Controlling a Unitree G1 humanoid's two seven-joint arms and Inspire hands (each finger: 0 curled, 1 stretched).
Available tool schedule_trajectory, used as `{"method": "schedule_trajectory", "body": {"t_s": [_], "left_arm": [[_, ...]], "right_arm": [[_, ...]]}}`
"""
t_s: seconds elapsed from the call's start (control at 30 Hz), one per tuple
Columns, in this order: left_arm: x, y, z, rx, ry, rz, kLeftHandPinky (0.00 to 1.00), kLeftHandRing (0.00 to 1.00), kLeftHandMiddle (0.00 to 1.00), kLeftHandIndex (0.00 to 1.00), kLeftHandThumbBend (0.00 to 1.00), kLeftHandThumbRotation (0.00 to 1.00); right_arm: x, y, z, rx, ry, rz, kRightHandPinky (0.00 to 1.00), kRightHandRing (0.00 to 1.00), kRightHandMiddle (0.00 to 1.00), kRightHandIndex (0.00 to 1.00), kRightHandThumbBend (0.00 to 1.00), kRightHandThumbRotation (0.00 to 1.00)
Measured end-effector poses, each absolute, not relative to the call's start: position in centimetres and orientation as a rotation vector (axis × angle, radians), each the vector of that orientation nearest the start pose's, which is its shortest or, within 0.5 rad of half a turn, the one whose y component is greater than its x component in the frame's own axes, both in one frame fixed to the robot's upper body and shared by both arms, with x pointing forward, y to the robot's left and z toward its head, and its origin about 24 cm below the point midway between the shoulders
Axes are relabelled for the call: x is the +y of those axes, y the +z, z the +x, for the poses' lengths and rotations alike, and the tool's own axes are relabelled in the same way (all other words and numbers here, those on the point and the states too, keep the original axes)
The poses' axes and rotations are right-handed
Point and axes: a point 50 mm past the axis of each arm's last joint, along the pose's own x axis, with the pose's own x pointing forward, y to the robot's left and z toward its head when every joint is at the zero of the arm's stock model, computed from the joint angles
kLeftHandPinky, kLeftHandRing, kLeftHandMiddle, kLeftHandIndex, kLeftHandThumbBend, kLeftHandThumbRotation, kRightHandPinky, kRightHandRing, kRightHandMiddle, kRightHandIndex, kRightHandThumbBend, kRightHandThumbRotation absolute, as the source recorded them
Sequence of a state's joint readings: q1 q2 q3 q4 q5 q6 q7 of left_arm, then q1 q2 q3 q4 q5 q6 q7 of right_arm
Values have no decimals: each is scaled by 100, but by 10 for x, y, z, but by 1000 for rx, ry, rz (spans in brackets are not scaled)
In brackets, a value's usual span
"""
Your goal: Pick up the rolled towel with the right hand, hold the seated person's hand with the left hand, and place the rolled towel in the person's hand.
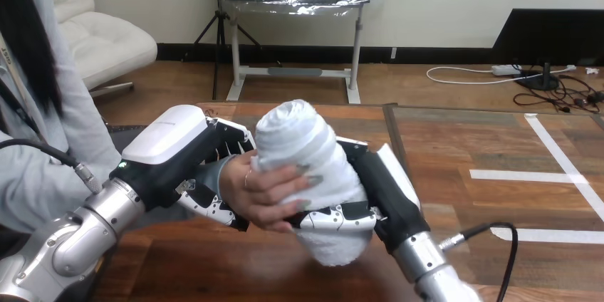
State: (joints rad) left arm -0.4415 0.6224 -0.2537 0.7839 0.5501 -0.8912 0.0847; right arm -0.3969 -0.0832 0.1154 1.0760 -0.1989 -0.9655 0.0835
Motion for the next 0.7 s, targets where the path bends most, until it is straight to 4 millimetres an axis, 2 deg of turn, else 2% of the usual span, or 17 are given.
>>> {"method": "schedule_trajectory", "body": {"t_s": [0.2, 0.27, 0.5, 0.57, 0.7], "left_arm": [[216, 62, 299, -414, -517, 1077, 59, 65, 69, 74, 100, 18], [216, 62, 299, -411, -518, 1081, 68, 71, 74, 79, 100, 23], [217, 60, 299, -391, -516, 1094, 81, 82, 84, 88, 100, 32], [218, 59, 299, -386, -514, 1095, 86, 87, 89, 93, 100, 36], [220, 58, 299, -370, -511, 1104, 90, 91, 93, 97, 100, 40]], "right_arm": [[-117, -4, 284, -215, 470, -356, 88, 95, 96, 97, 100, 69], [-119, -5, 285, -198, 484, -384, 92, 98, 98, 98, 100, 74], [-125, -10, 286, -140, 514, -427, 98, 100, 100, 100, 100, 81], [-126, -11, 286, -128, 520, -434, 98, 100, 100, 100, 100, 84], [-128, -13, 286, -106, 531, -445, 98, 100, 100, 100, 100, 88]]}}
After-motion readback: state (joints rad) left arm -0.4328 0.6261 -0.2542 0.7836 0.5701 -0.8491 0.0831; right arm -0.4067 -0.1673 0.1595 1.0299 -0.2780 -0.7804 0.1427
